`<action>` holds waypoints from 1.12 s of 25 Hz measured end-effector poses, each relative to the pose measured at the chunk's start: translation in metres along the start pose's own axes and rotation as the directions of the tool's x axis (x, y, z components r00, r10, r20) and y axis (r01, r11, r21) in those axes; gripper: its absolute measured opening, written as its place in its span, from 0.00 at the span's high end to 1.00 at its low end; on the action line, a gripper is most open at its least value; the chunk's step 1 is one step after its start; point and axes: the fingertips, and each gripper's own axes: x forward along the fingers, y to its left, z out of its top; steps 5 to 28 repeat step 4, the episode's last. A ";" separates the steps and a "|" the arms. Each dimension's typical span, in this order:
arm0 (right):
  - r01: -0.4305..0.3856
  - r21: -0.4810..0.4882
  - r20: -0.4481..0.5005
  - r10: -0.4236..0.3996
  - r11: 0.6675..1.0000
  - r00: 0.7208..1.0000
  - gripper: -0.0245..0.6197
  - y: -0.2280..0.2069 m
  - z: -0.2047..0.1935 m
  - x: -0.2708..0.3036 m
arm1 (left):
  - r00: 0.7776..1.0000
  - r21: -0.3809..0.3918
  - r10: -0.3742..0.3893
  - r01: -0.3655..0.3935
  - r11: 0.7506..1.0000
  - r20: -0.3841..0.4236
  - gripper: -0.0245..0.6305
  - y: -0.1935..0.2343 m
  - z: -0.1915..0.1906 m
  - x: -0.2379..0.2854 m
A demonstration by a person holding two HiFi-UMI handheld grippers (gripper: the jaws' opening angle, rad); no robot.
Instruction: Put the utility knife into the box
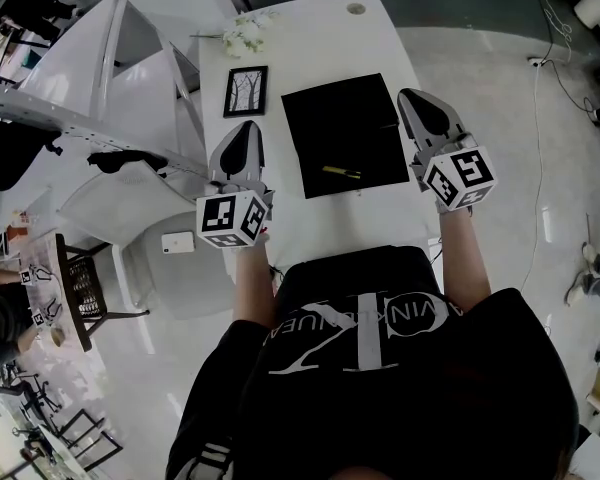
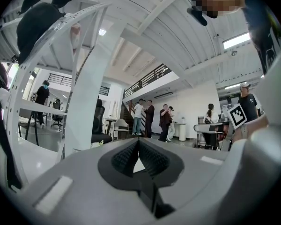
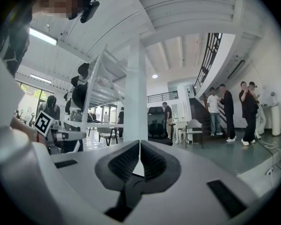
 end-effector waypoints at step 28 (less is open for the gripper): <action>-0.002 0.002 0.000 0.002 1.000 1.000 0.93 -0.001 0.000 -0.002 | 1.000 0.001 0.000 0.000 1.000 -0.003 0.94 -0.002 0.000 0.000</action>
